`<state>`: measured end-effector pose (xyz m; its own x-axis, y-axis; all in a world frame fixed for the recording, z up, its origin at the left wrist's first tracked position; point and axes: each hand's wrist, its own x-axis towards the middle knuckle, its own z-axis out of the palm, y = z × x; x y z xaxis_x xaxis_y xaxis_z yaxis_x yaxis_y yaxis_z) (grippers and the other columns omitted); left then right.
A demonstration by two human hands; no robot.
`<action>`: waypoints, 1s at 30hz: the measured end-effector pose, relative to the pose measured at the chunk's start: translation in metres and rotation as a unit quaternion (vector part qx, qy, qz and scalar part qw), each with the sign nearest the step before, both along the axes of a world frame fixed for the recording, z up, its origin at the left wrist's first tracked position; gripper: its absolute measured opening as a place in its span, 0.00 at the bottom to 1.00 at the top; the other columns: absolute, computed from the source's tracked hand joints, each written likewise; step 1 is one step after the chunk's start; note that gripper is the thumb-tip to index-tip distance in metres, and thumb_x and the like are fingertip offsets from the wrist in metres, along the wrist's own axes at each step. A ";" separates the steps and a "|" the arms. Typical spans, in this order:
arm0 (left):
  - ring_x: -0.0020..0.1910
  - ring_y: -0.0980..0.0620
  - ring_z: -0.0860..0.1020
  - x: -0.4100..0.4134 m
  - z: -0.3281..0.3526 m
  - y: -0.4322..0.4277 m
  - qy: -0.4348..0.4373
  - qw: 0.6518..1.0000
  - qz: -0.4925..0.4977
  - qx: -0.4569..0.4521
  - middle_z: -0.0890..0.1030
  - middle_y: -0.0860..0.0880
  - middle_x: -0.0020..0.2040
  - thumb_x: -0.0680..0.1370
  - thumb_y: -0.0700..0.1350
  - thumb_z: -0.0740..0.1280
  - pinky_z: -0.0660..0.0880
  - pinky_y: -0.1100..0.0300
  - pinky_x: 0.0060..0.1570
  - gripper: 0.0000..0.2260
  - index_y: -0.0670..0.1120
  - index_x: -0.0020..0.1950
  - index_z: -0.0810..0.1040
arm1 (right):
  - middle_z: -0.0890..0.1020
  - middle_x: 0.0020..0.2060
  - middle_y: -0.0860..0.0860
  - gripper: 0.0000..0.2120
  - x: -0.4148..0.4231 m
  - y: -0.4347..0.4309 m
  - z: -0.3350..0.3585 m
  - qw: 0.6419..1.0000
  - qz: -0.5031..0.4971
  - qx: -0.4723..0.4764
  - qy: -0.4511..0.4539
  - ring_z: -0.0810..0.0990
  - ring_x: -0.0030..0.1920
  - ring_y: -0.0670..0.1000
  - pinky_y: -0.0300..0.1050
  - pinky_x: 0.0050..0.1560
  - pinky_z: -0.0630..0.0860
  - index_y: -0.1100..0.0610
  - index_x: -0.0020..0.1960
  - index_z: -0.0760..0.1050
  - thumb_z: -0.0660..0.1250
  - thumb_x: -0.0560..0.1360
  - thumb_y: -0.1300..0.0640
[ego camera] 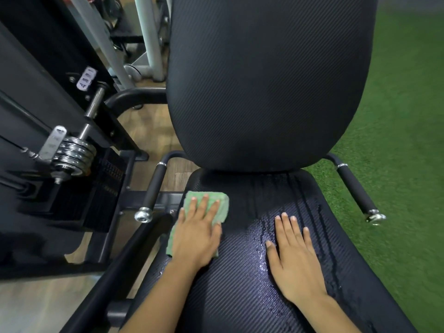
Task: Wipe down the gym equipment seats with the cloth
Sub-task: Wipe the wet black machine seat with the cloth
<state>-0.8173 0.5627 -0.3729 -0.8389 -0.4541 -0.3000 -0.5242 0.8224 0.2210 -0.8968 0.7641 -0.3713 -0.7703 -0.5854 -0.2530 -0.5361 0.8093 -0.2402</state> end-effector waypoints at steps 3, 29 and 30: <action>0.77 0.46 0.42 -0.028 -0.005 0.001 -0.020 0.998 0.061 -0.011 0.45 0.51 0.79 0.79 0.57 0.42 0.42 0.47 0.74 0.27 0.55 0.78 0.46 | 0.52 0.77 0.51 0.34 0.001 0.000 -0.009 1.000 -0.004 -0.004 0.023 0.46 0.77 0.50 0.47 0.74 0.38 0.58 0.77 0.50 0.38 0.77 0.41; 0.77 0.48 0.38 -0.058 -0.014 -0.001 0.012 0.999 -0.023 -0.031 0.44 0.47 0.79 0.69 0.56 0.30 0.30 0.53 0.71 0.38 0.47 0.79 0.46 | 0.62 0.75 0.50 0.30 0.001 0.004 -0.020 0.998 -0.023 -0.030 0.051 0.56 0.76 0.49 0.49 0.72 0.48 0.57 0.76 0.59 0.51 0.78 0.42; 0.77 0.49 0.38 -0.060 -0.015 0.001 0.018 0.999 -0.024 -0.017 0.43 0.47 0.79 0.70 0.56 0.32 0.31 0.54 0.72 0.37 0.46 0.78 0.46 | 0.62 0.75 0.50 0.30 0.001 0.004 -0.020 0.998 -0.024 -0.033 0.051 0.55 0.76 0.49 0.48 0.72 0.48 0.57 0.76 0.60 0.51 0.78 0.43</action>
<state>-0.8777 0.5633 -0.3880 -0.8697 -0.4231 -0.2542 -0.4768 0.8534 0.2107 -0.8958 0.7683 -0.3915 -0.8177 -0.5599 -0.1340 -0.5215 0.8189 -0.2394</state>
